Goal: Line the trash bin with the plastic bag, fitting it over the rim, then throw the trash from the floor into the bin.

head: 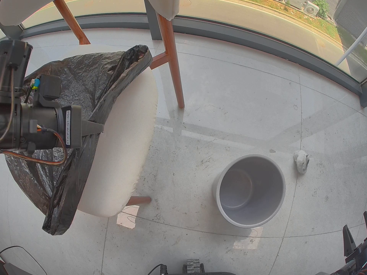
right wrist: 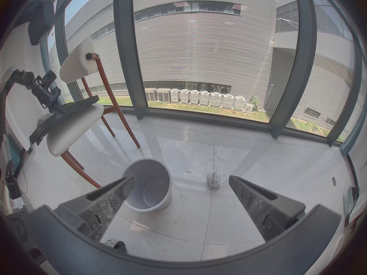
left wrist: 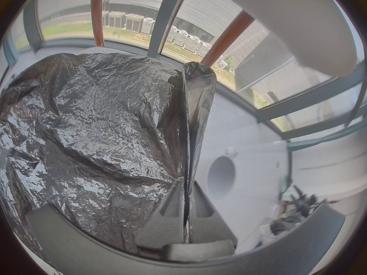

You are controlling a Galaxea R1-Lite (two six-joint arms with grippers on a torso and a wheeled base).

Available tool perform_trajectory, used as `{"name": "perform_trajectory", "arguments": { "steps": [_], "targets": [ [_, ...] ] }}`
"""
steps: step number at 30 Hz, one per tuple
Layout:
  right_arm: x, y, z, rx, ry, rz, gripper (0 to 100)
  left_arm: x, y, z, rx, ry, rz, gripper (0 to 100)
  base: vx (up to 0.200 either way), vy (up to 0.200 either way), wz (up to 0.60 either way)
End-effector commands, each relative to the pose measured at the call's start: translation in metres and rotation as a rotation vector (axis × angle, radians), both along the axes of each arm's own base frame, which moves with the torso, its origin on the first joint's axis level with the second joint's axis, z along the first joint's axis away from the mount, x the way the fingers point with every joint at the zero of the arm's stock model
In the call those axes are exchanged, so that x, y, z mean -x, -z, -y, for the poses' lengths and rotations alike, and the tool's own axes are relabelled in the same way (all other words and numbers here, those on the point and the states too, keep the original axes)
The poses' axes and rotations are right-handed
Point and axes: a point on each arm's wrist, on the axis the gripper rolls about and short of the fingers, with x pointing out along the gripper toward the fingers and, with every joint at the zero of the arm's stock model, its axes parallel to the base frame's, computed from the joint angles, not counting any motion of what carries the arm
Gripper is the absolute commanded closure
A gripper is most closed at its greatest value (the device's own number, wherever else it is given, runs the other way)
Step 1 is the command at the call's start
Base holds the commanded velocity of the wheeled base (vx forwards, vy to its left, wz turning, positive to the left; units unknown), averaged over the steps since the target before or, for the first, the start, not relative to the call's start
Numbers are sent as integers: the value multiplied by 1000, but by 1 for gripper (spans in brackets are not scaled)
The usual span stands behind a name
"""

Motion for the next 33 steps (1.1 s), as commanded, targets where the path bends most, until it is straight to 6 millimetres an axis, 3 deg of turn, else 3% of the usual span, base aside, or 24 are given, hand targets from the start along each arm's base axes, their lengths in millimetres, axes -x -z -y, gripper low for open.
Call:
{"name": "perform_trajectory", "arguments": {
  "steps": [1,8,19,33],
  "targets": [
    [-1,5,0,0,0,-17,0,14,-12,-6,145,45,-39,100,0,0,0],
    [-1,5,0,0,0,-17,0,19,0,-5,324,85,-226,100,0,0,0],
    [-1,5,0,0,2,-19,0,11,9,0,527,101,-157,100,0,0,0],
    [-1,5,0,0,0,-19,0,15,6,3,591,136,-222,100,0,-200,0]
  ]
}}
